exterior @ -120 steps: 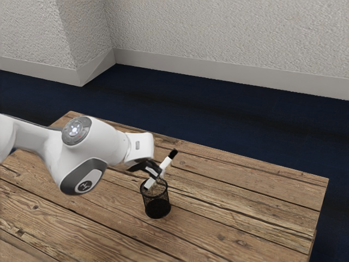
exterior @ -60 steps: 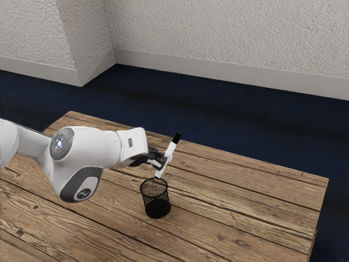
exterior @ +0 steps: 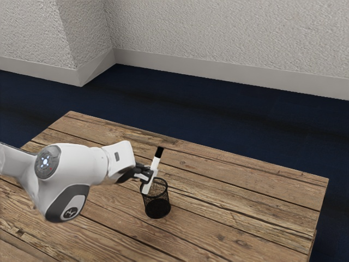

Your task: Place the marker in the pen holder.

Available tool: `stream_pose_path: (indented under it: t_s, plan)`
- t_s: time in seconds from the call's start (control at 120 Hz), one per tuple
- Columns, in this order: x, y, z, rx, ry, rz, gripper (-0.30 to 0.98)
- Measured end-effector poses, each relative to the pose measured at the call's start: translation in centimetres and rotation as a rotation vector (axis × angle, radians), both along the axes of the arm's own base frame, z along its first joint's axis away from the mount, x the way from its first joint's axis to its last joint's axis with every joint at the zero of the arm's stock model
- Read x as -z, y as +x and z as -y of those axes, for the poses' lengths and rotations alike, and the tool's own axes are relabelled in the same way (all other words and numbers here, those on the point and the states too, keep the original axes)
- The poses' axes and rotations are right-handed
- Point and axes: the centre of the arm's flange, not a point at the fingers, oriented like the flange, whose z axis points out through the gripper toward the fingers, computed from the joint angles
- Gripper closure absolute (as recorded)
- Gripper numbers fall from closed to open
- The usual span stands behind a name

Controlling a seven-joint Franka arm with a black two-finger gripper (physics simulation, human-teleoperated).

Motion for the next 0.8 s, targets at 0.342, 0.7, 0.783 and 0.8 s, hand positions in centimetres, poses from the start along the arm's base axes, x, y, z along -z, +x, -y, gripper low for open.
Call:
stream_pose_path:
  t_s: [0.342,0.7,0.783,0.8]
  plan:
    - [2.2,5.0,-1.7,0.002,-0.043,-0.053,0.79]
    - [3.5,7.0,-3.2,0.004,-0.042,-0.071,0.79]
    - [4.1,7.1,-3.0,0.015,-0.043,-0.081,0.79]
    - [4.2,7.1,-3.0,0.016,-0.044,-0.085,0.79]
